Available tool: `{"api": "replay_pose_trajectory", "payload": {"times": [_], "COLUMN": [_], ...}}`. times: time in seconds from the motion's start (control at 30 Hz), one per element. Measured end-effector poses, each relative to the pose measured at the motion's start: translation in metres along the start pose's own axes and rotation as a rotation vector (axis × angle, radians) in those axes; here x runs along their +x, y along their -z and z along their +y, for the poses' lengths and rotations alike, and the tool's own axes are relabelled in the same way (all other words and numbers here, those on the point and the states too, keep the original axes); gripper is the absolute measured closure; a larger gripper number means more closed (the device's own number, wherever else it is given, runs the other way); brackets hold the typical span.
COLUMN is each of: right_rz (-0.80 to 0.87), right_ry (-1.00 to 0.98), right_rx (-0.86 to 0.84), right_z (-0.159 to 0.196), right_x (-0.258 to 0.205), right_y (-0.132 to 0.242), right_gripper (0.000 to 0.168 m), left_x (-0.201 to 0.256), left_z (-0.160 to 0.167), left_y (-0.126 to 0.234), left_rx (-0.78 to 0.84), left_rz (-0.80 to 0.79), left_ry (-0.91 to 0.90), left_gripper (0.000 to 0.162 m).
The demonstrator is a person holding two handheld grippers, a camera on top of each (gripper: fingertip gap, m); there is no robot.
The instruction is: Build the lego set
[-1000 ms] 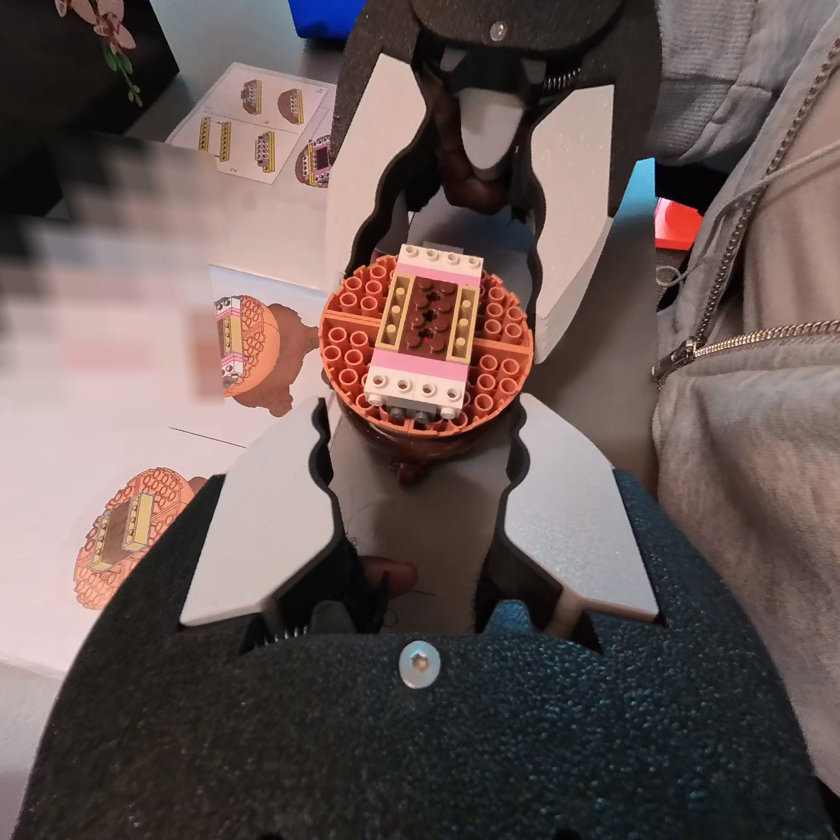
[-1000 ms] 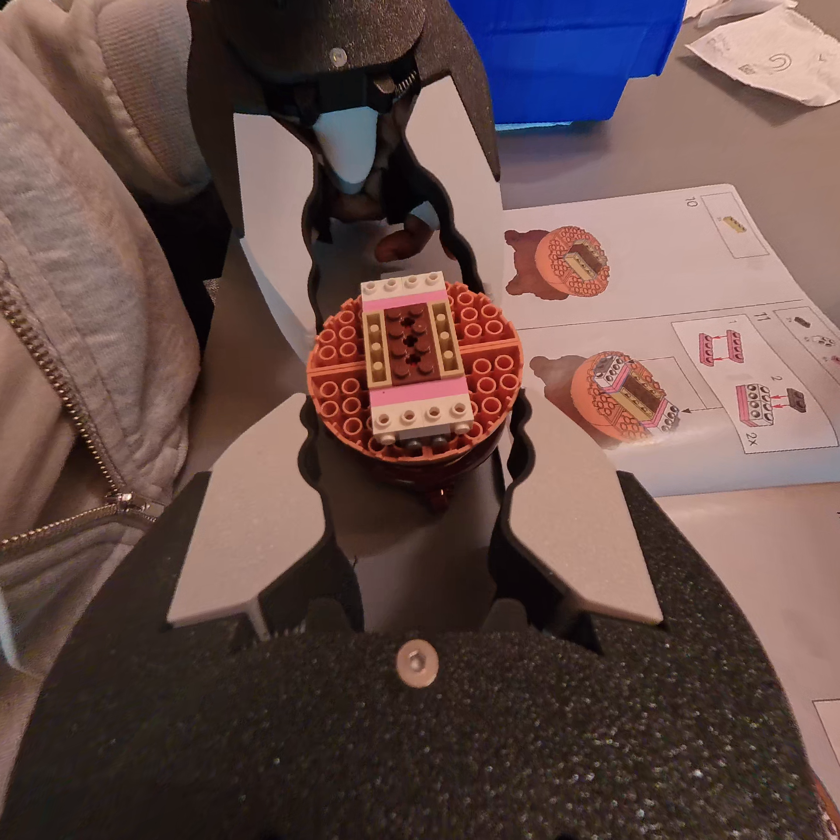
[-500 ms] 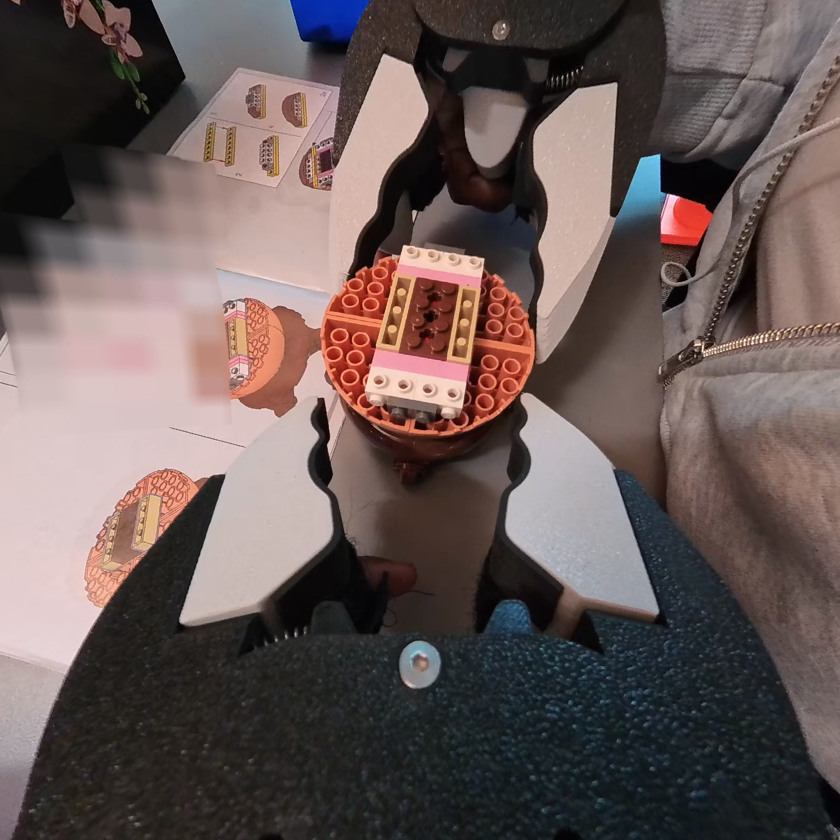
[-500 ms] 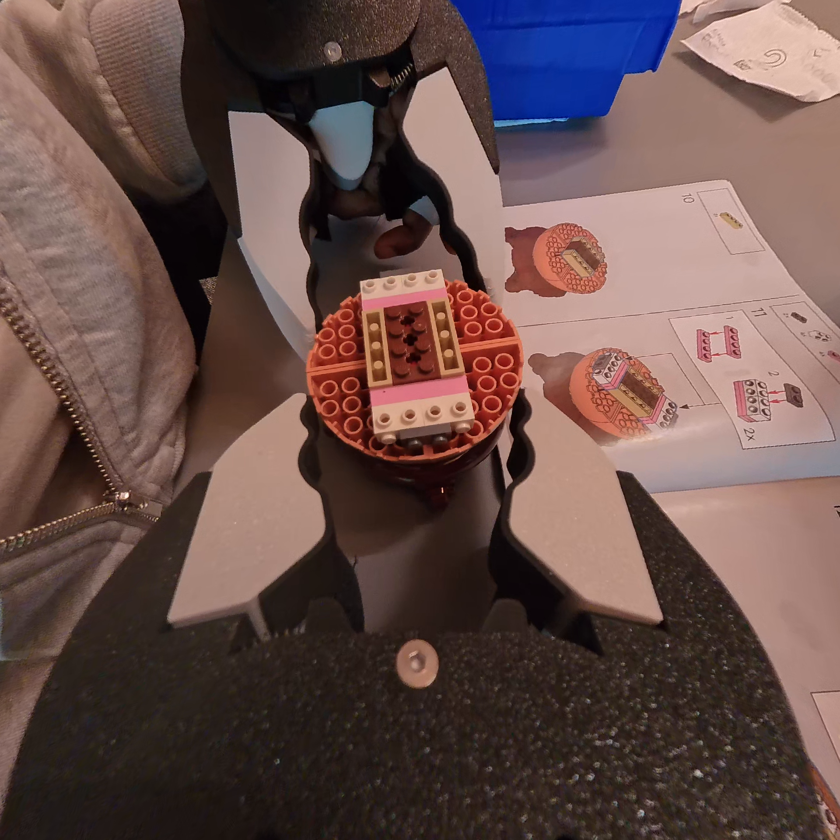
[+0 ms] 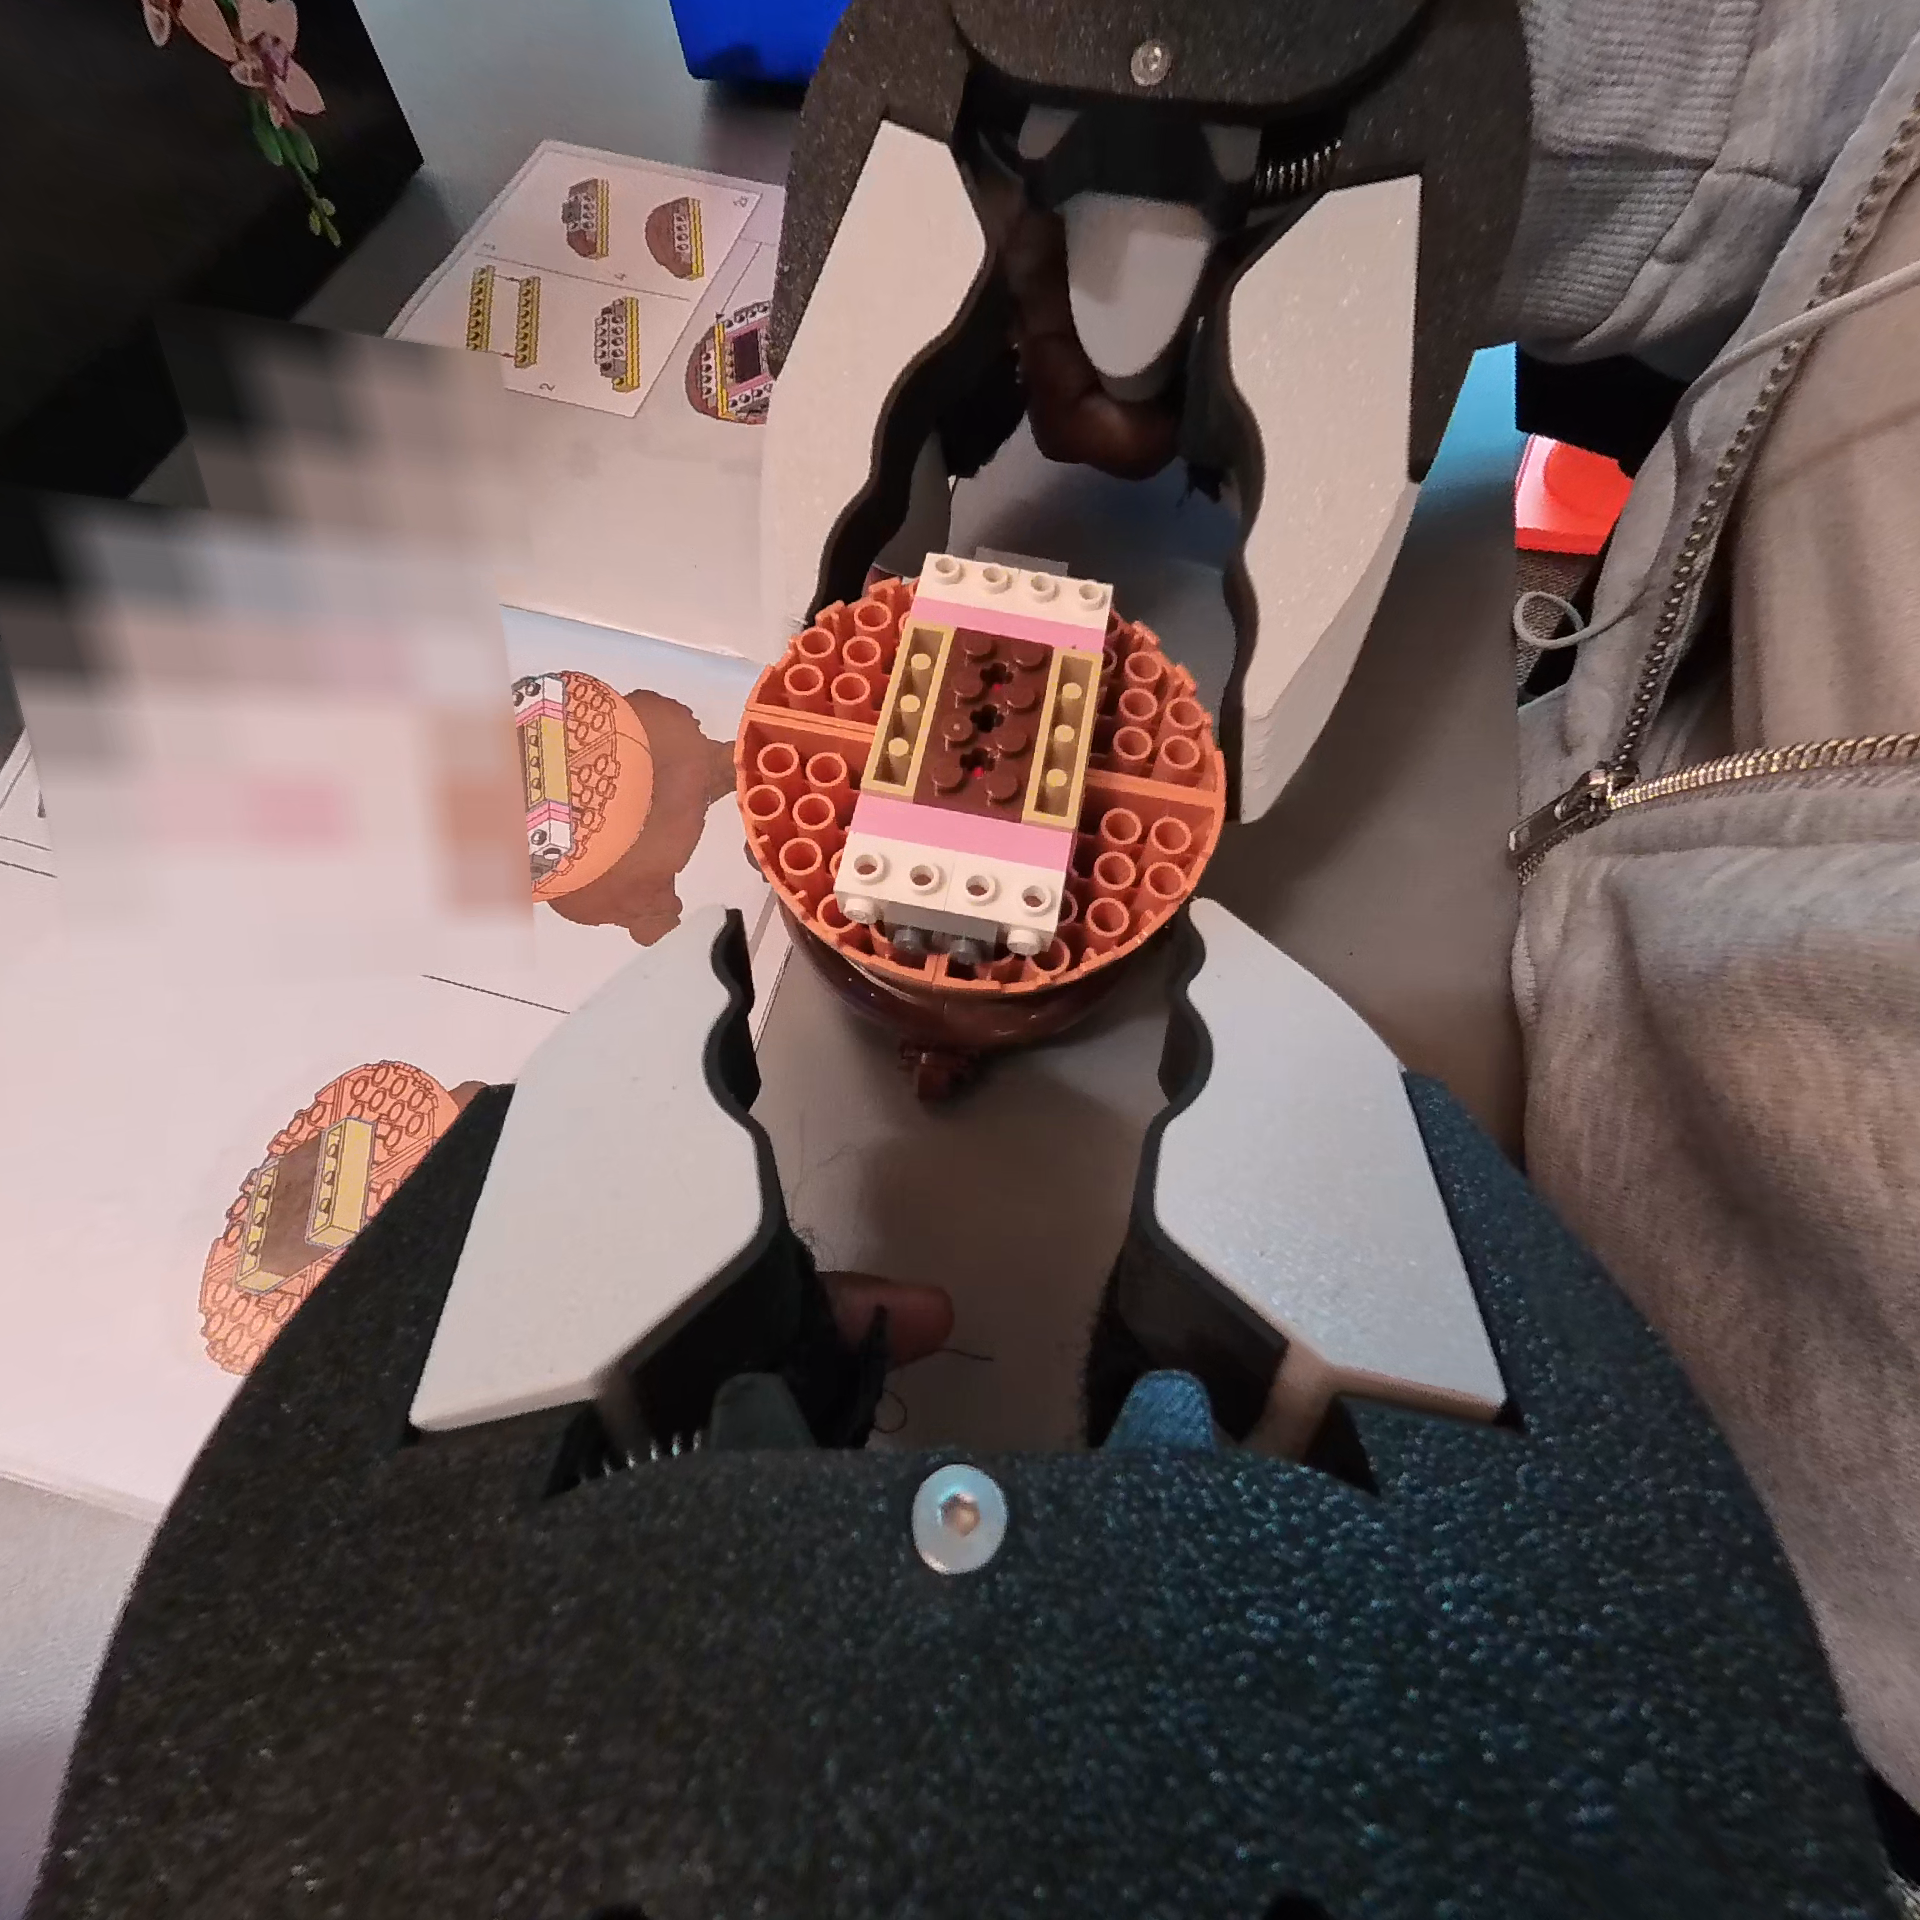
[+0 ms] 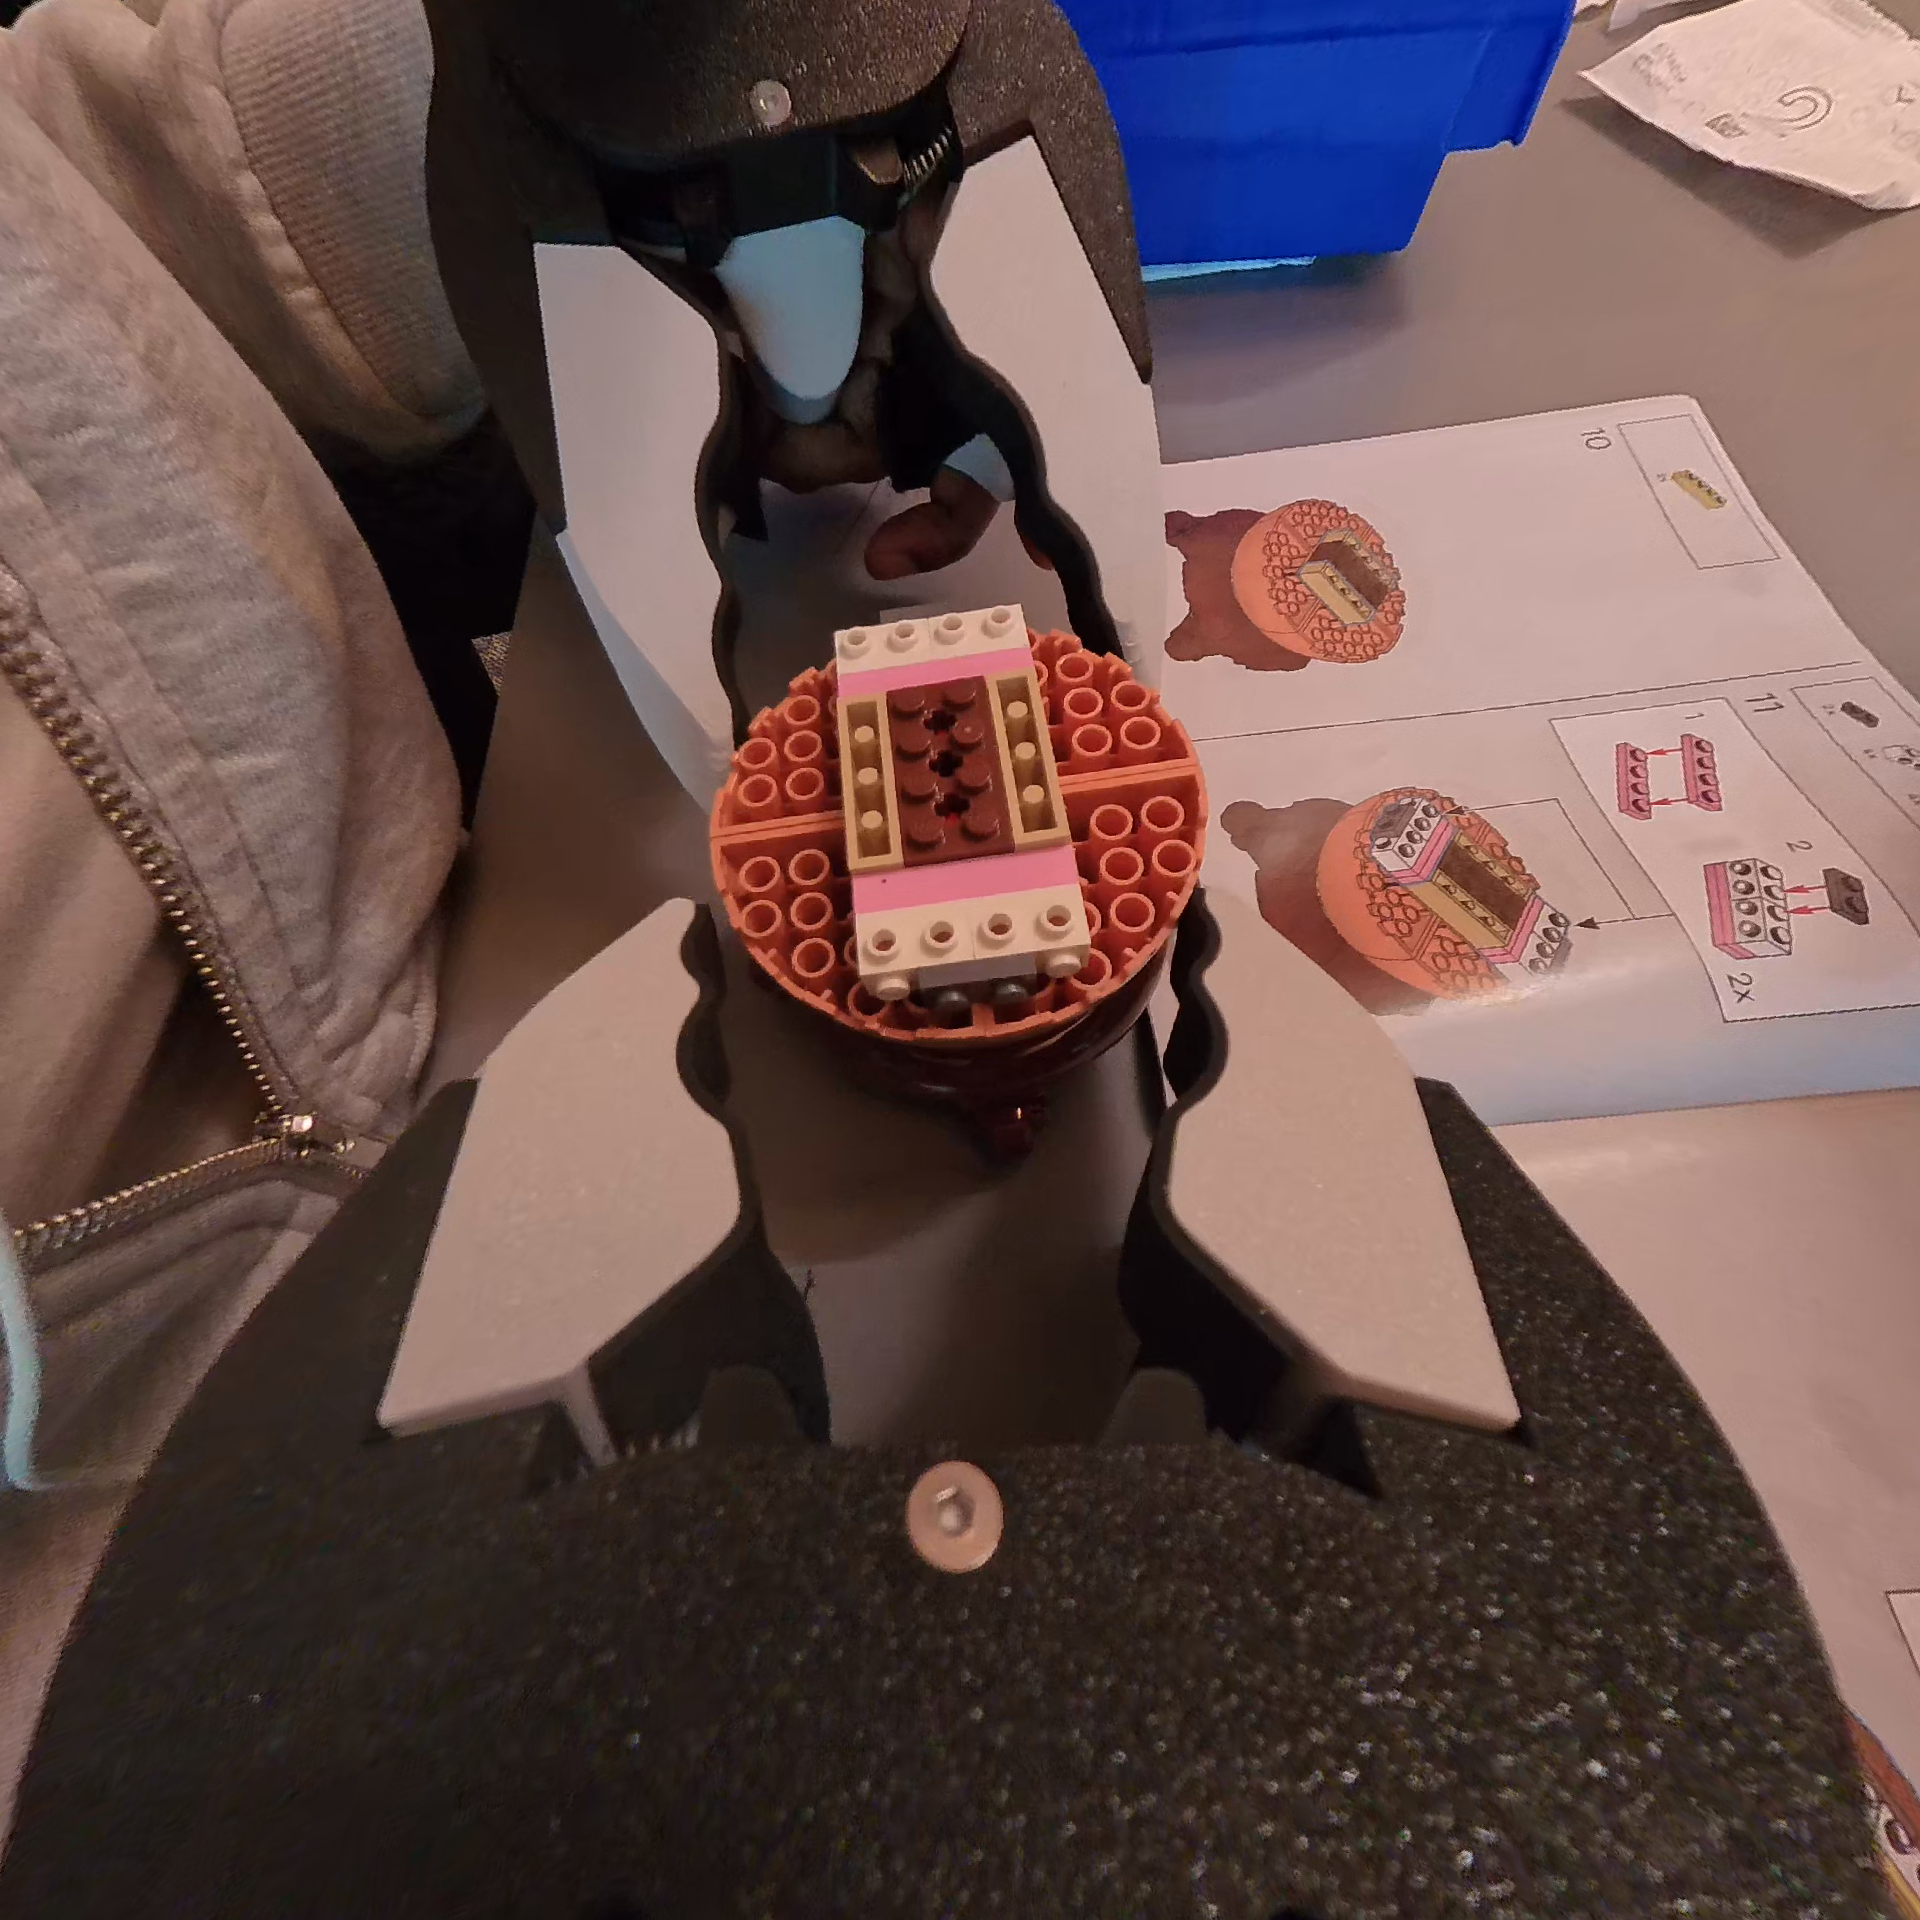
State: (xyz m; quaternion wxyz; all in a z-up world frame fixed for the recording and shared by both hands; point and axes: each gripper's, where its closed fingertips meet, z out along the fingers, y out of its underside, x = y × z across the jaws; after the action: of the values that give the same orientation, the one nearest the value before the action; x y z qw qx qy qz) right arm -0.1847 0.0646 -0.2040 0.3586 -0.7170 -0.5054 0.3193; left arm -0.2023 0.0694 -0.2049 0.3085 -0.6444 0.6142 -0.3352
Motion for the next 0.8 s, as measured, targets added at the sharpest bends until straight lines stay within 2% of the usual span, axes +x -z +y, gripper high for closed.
{"api": "replay_pose_trajectory", "payload": {"times": [0.1,0.3,0.4,0.43,0.5,0.6,0.67,0.8], "right_rz": [-0.002,0.048,0.1,0.118,0.153,0.168,0.167,0.123], "right_ry": [-0.009,-0.035,-0.037,-0.032,-0.024,-0.041,-0.05,-0.014], "right_rx": [-0.008,-0.023,-0.072,-0.099,-0.15,-0.194,-0.207,-0.232], "right_z": [0.001,0.004,0.009,0.011,0.015,0.018,0.019,0.019], "right_x": [-0.001,0.011,0.023,0.028,0.038,0.053,0.06,0.062], "right_y": [0.001,0.018,0.029,0.031,0.035,0.036,0.035,0.032], "right_gripper": [0.082,0.071,0.058,0.053,0.049,0.054,0.059,0.059], "left_x": [-0.001,-0.004,-0.012,-0.017,-0.028,-0.046,-0.052,-0.055], "left_z": [0.002,0.014,0.021,0.024,0.027,0.03,0.031,0.034], "left_y": [0.001,0.006,0.011,0.014,0.019,0.022,0.023,0.019], "left_rx": [-0.014,-0.103,-0.176,-0.207,-0.246,-0.264,-0.268,-0.292], "left_rz": [0.0,-0.002,-0.051,-0.075,-0.128,-0.16,-0.148,-0.081], "left_ry": [0.009,0.071,0.091,0.086,0.075,0.09,0.093,0.087], "left_gripper": [0.084,0.047,0.019,0.016,0.016,0.016,0.017,0.022]}}
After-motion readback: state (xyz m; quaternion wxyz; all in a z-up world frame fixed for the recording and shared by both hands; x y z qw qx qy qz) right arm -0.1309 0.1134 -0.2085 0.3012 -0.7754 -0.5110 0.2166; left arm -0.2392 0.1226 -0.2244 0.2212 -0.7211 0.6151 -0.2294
